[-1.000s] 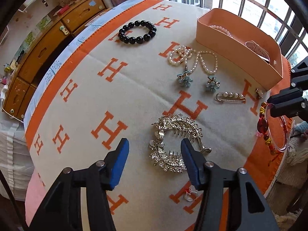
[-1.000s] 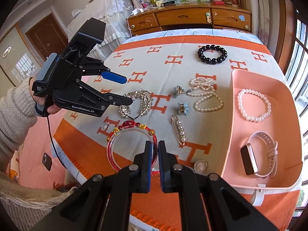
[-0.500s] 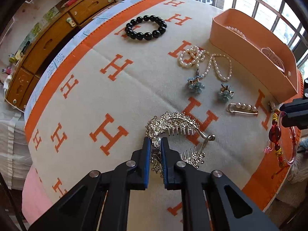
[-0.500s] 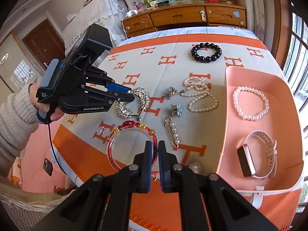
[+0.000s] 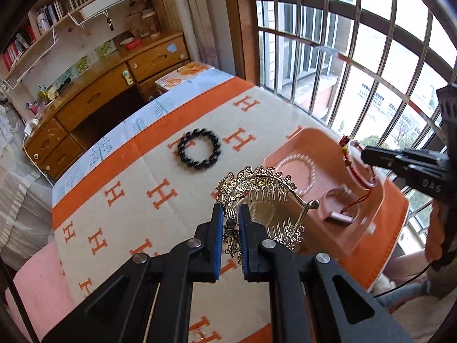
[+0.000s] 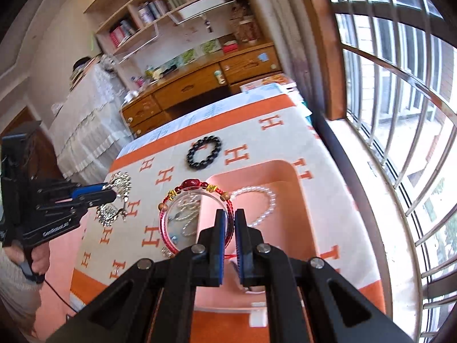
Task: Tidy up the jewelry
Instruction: 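Place the hair comb and red bangle into the pink box with both grippers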
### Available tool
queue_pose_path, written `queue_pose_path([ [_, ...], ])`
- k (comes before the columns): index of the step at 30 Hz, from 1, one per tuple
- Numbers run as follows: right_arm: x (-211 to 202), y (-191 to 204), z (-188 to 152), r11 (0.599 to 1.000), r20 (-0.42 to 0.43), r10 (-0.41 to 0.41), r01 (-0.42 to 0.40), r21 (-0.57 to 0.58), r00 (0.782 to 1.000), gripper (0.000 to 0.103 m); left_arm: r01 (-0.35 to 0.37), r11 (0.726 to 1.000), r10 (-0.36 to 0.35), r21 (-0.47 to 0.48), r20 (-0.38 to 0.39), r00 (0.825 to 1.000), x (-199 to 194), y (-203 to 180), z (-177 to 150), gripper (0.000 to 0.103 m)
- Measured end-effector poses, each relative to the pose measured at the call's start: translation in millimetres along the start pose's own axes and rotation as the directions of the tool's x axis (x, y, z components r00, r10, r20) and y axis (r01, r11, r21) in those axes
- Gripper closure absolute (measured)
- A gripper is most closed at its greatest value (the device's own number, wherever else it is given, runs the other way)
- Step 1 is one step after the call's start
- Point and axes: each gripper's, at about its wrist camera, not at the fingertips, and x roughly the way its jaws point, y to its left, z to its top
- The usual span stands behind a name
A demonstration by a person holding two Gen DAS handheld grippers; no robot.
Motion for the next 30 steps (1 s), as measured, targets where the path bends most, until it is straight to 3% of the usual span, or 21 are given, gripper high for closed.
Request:
queue_pose_path([
  [4,3.1,-17.5,0.6,0.998,-0.005,-0.034,0.034,0.045,0.999,0.097,0.044,0.998,-0.043,-0.033,0.034,0.998,13.3,-25.4,29.3,0.095],
  [8,14.6,-21.6,-3.1,0.999,-0.050,-0.021,0.023,0.035,0.999,0.097,0.057,0.997,-0.056,-0.057,0.012,0.998,45.8,-42.3,46.4,0.095],
  [15,45.0,-19.5,-7.1,0.996,-0.109,-0.088,0.086,-0.023,0.990,0.096,0.105,0.986,-0.116,-0.126,-0.082,0.990,108.3,-57.1,45.8,0.095],
  [18,53.4,-20.1,-4.1,0.993,-0.112,-0.114,0.109,-0.048,0.987,0.096,0.094,0.985,-0.110,-0.143,-0.110,0.988,127.5,-63.7,41.5,0.095],
  [25,67.2,-16.9,4.7,0.985,-0.120,-0.140,0.126,-0.118,0.983,0.096,0.058,0.984,-0.081,-0.171,-0.135,0.987,140.4,-65.5,34.0,0.094],
  [30,78.0,-8.0,9.9,0.968,-0.093,-0.182,0.161,-0.193,0.979,0.096,0.064,0.978,-0.084,-0.198,-0.097,0.992,124.2,-60.5,31.5,0.094],
])
